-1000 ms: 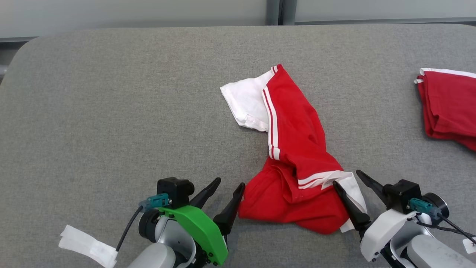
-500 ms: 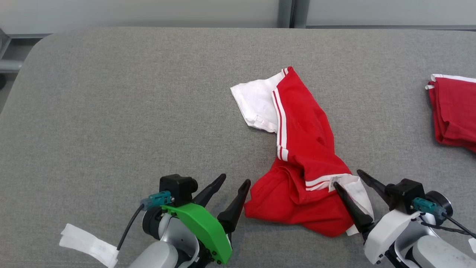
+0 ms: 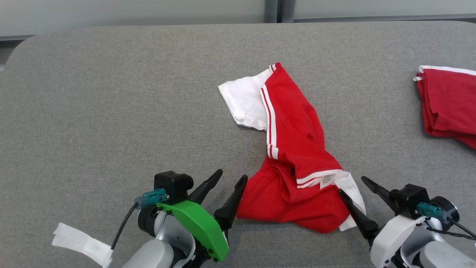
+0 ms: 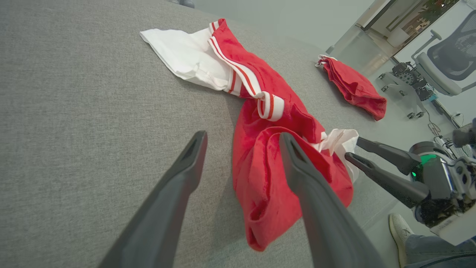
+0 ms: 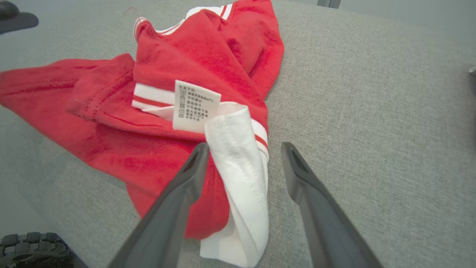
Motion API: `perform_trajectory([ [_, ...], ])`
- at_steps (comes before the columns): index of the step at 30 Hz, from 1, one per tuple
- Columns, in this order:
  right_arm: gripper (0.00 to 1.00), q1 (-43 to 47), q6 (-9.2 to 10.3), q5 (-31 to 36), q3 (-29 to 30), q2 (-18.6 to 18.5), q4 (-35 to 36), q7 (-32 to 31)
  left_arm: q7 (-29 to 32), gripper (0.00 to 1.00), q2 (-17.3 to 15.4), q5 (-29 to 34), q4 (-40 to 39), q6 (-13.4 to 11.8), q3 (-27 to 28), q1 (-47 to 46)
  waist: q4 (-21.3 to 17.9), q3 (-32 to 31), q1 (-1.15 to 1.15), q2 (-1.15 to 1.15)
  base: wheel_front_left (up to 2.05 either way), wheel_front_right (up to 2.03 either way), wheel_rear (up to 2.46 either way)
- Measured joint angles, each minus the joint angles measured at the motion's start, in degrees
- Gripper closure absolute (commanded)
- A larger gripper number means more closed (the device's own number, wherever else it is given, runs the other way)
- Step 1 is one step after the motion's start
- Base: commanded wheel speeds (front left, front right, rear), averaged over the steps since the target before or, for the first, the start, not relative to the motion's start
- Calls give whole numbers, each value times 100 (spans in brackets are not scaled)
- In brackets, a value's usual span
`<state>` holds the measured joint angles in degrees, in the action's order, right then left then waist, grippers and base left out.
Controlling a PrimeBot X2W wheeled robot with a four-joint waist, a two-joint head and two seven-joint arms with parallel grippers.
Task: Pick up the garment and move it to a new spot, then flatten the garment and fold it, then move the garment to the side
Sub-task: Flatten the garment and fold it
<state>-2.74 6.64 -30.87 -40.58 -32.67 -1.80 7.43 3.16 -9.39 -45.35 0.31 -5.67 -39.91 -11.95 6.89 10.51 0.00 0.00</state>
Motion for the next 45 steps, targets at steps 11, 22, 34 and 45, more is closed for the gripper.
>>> perform_trajectory([
  [11, 0, -7, 12, -2, 356, -149, -11, 0, 83, 0, 2, 23, -54, -41, -58, -2, -4, 71, 0, 0, 0, 0, 0],
  [22, 0, -37, 44, 5, 304, -107, 4, -96, 91, 0, 27, 23, -64, -44, -59, -2, 63, 97, 0, 0, 0, 0, 0],
  [34, 0, -90, 44, 19, 201, -63, 116, -207, 91, 0, 34, 23, -68, -46, -48, -2, 156, 118, 0, 0, 0, 0, 0],
  [45, 60, -90, 44, -2, 330, -82, 47, -270, 114, 0, 38, 23, -77, -48, -37, -2, 167, 186, 0, 0, 0, 0, 0],
])
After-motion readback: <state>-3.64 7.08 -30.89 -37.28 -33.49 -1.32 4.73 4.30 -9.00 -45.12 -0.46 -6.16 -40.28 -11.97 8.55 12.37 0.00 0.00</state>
